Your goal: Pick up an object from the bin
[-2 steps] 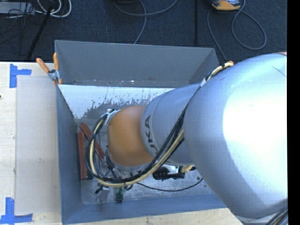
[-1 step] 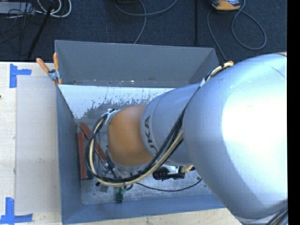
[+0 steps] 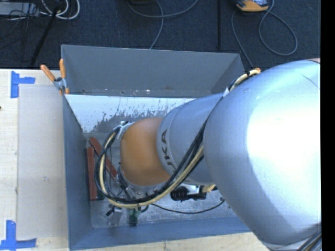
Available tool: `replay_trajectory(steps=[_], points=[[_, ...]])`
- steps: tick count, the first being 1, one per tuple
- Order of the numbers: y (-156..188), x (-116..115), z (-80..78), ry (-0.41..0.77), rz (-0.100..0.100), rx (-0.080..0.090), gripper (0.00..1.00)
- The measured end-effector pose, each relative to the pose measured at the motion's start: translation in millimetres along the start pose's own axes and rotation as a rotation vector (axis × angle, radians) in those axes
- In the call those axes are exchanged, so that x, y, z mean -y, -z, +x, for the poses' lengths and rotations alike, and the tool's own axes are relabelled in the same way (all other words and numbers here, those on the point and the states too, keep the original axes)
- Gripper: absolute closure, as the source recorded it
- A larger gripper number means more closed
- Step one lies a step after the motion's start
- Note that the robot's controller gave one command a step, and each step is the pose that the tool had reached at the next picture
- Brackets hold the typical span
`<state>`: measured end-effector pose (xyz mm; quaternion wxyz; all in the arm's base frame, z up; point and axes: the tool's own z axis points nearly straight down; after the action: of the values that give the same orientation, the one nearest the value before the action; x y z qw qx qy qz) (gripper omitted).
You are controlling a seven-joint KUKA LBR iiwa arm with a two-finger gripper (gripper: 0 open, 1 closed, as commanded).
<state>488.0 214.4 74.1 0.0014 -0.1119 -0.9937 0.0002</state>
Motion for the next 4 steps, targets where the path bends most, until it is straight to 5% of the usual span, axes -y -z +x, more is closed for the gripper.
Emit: replay_trajectory(steps=[1, 2, 3, 4], points=[[0.0, -0.2, 0.1, -0.001, 0.0, 0.0, 1.0], [0.0, -0.2, 0.1, -0.002, 0.0, 0.0, 0.0], [0.1, -0.2, 0.1, -0.002, 0.0, 0.0, 1.0], [6.9, 103.1, -57.6, -0.019, 0.004, 0.004, 1.0]])
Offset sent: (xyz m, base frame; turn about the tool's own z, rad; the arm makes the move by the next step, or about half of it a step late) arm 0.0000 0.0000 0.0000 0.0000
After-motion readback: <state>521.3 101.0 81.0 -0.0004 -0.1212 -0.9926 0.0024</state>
